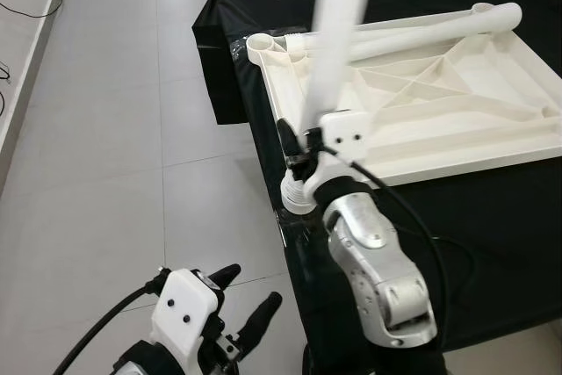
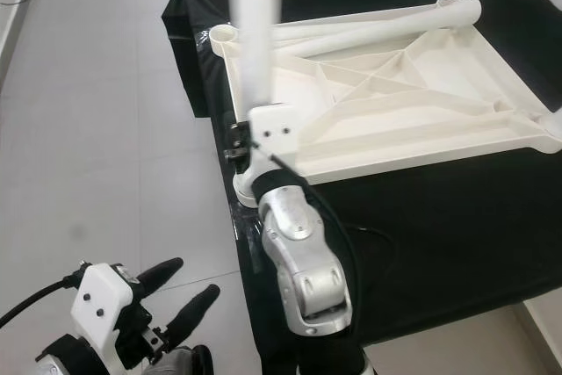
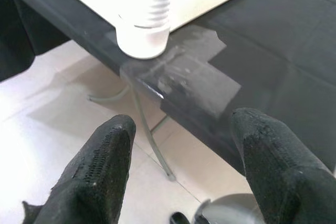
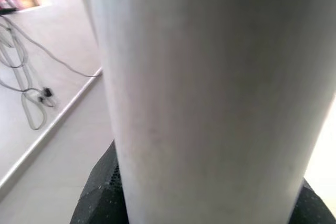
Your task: Building children table
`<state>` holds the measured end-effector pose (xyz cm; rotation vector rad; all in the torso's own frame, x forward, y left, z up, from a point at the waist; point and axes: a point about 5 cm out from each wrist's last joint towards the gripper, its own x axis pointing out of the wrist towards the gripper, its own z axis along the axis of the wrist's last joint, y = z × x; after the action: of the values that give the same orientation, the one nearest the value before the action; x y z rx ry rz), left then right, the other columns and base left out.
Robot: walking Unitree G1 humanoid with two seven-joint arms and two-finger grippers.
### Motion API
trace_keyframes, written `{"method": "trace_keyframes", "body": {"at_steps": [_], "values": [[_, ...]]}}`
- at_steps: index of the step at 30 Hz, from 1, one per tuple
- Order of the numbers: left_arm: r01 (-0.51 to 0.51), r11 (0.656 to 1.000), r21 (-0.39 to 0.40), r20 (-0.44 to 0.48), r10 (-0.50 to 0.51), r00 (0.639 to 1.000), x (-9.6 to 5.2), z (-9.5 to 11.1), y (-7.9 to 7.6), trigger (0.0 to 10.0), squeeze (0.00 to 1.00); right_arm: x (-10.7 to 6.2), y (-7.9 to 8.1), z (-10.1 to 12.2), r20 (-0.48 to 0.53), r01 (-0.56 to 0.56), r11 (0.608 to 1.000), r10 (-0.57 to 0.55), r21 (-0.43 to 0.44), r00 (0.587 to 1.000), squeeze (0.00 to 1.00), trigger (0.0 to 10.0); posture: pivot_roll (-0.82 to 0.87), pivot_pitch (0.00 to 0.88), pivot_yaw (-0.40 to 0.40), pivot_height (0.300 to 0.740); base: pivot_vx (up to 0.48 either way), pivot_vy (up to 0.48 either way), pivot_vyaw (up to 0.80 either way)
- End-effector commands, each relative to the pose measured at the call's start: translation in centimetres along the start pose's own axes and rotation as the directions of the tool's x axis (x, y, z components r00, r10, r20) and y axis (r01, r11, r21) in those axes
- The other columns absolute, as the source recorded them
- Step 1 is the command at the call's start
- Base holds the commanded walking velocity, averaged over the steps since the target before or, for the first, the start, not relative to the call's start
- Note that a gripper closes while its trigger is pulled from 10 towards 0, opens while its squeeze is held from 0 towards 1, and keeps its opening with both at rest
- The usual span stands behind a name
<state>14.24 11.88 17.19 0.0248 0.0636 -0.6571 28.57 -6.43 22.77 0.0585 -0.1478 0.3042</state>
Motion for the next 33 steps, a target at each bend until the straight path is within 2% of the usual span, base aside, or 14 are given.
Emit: {"method": "trace_keyframes", "body": {"at_steps": [1,3,4,8,12,14,15,18,19,21,23,24,28,33], "values": [[0.004,1.0,-0.011,-0.029,-0.005,1.0,-0.1,-0.6,0.1,10.0,0.0,0.2,-0.8,-3.7,-0.19,0.022,0.999,-0.014,0.039,0.982,0.0,10.0,0.1,0.253,0.016,0.74,0.0,0.0,0.0],[0.004,1.0,-0.011,-0.029,-0.005,1.0,-0.1,-0.6,0.1,10.0,0.0,0.2,-0.8,-3.7,-0.19,0.022,0.999,-0.014,0.039,0.982,0.0,10.0,0.1,0.253,0.016,0.74,0.0,0.0,0.0],[0.001,1.0,-0.008,-0.027,-0.001,1.0,-0.1,-0.6,0.3,10.0,0.0,1.2,-2.1,-2.5,-0.128,0.007,0.999,0.0,0.052,0.992,0.0,10.0,0.1,0.25,0.015,0.74,0.0,0.0,0.0],[-0.002,1.0,-0.006,-0.026,0.001,1.0,-0.1,-0.6,0.3,10.0,0.0,1.8,-3.2,-1.3,-0.063,0.011,0.998,-0.007,0.057,0.998,0.0,10.0,0.1,0.248,0.014,0.74,0.0,0.0,0.0],[-0.001,1.0,-0.005,-0.025,0.001,1.0,-0.1,-0.6,0.3,10.0,0.0,1.8,-2.9,-0.9,-0.032,-0.033,0.998,0.035,0.06,0.999,0.0,10.0,0.1,0.247,0.014,0.74,0.0,0.0,0.0],[0.001,1.0,-0.004,-0.024,-0.002,1.0,0.0,-0.6,0.3,10.0,0.0,1.4,-2.1,-1.0,-0.026,-0.166,0.986,0.165,-0.026,0.986,0.0,10.0,0.1,0.245,0.017,0.74,0.0,0.0,0.0],[0.001,1.0,-0.004,-0.024,-0.002,1.0,0.0,-0.6,0.3,10.0,0.0,1.4,-2.1,-1.0,-0.026,-0.166,0.986,0.165,-0.026,0.986,0.0,10.0,0.1,0.245,0.017,0.74,0.0,0.0,0.0],[0.005,1.0,-0.003,-0.023,-0.006,1.0,0.0,-0.7,0.3,10.0,0.0,1.0,-1.4,-1.5,-0.074,-0.345,0.922,0.337,-0.178,0.939,0.0,10.0,0.1,0.242,0.016,0.74,0.0,0.0,0.0],[0.005,1.0,-0.003,-0.023,-0.006,1.0,0.0,-0.7,0.3,10.0,0.0,1.0,-1.4,-1.5,-0.074,-0.345,0.922,0.337,-0.178,0.939,0.0,10.0,0.1,0.242,0.016,0.74,0.0,0.0,0.0],[0.006,1.0,-0.002,-0.022,-0.006,1.0,0.1,-0.7,0.3,10.0,0.0,1.3,-1.6,-1.4,-0.107,-0.435,0.868,0.422,-0.241,0.9,0.0,10.0,0.1,0.238,0.013,0.74,0.0,0.0,0.0],[0.006,1.0,-0.002,-0.021,-0.006,1.0,0.1,-0.7,0.3,10.0,0.0,1.7,-1.8,-1.2,-0.13,-0.494,0.829,0.477,-0.262,0.869,0.0,10.0,0.1,0.24,0.009,0.74,0.0,0.0,0.0],[0.005,1.0,-0.002,-0.02,-0.005,1.0,0.1,-0.7,0.3,10.0,0.0,1.9,-1.9,-1.1,-0.136,-0.513,0.816,0.495,-0.266,0.858,0.0,10.0,0.1,0.24,0.009,0.74,0.0,0.0,0.0],[0.004,1.0,-0.001,-0.018,-0.004,1.0,0.1,-0.7,0.2,10.0,0.0,2.4,-2.1,-1.0,-0.14,-0.528,0.813,0.509,-0.245,0.849,0.0,10.0,0.1,0.24,0.005,0.74,0.0,0.0,0.0],[-0.001,1.0,0.0,-0.013,0.001,1.0,0.1,-0.6,0.1,10.0,0.0,2.8,-2.9,-1.9,-0.144,-0.512,0.85,0.496,-0.122,0.857,0.0,10.0,0.11,0.251,-0.003,0.74,0.0,0.0,0.0]]}}
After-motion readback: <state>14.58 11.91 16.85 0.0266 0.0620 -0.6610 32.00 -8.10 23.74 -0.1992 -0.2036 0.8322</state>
